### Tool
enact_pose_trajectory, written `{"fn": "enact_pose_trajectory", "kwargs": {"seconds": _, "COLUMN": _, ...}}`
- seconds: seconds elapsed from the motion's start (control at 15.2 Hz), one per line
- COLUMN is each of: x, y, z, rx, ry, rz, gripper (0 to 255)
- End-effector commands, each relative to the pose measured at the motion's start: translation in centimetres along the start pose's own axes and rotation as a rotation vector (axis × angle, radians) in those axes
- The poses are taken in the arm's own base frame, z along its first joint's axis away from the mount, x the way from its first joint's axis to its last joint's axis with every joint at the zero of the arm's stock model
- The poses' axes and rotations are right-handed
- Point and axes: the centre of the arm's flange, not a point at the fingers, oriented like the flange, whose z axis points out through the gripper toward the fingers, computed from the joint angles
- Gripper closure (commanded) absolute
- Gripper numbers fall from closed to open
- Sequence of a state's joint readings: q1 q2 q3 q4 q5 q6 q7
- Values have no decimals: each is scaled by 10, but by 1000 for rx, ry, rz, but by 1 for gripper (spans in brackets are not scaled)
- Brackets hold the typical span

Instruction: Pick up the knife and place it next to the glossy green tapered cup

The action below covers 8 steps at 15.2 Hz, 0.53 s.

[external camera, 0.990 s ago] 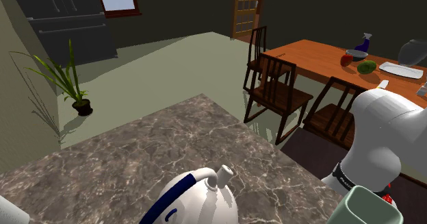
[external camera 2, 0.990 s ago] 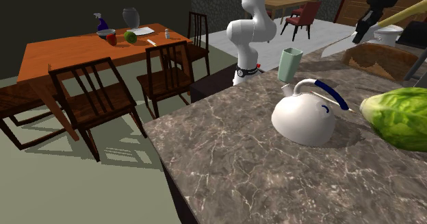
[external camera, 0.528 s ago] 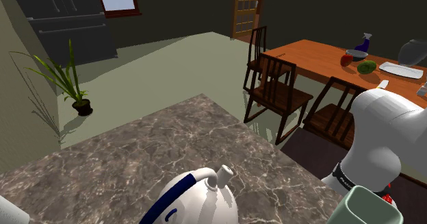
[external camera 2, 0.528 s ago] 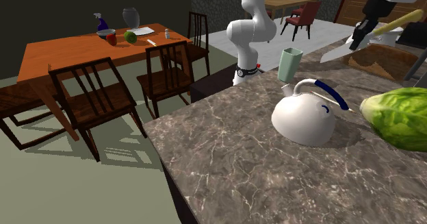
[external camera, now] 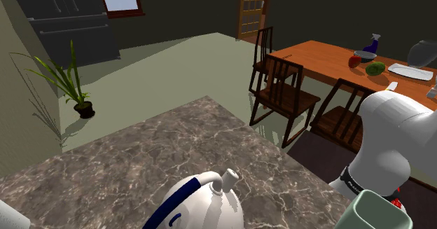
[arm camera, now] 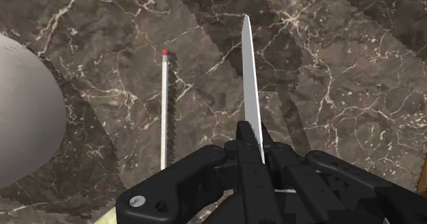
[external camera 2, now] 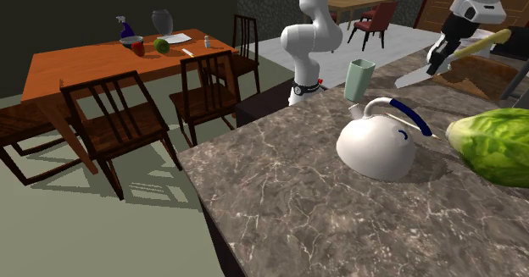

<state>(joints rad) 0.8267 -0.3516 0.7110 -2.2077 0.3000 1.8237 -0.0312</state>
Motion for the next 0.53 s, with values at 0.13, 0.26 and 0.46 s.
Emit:
{"fn": "enact_pose_trajectory", "kwargs": {"seconds": 0.13, "x": 2, "y": 1, "z": 21, "rx": 0, "ry": 1, "rz": 0, "gripper": 255}}
{"fn": "enact_pose_trajectory", "kwargs": {"seconds": 0.26, "x": 3, "y": 1, "z": 32, "rx": 0, "ry": 1, "rz": 0, "gripper": 255}}
{"fn": "enact_pose_trajectory", "kwargs": {"seconds": 0.46, "x": 5, "y": 2, "z": 48, "rx": 0, "ry": 1, "rz": 0, "gripper": 255}}
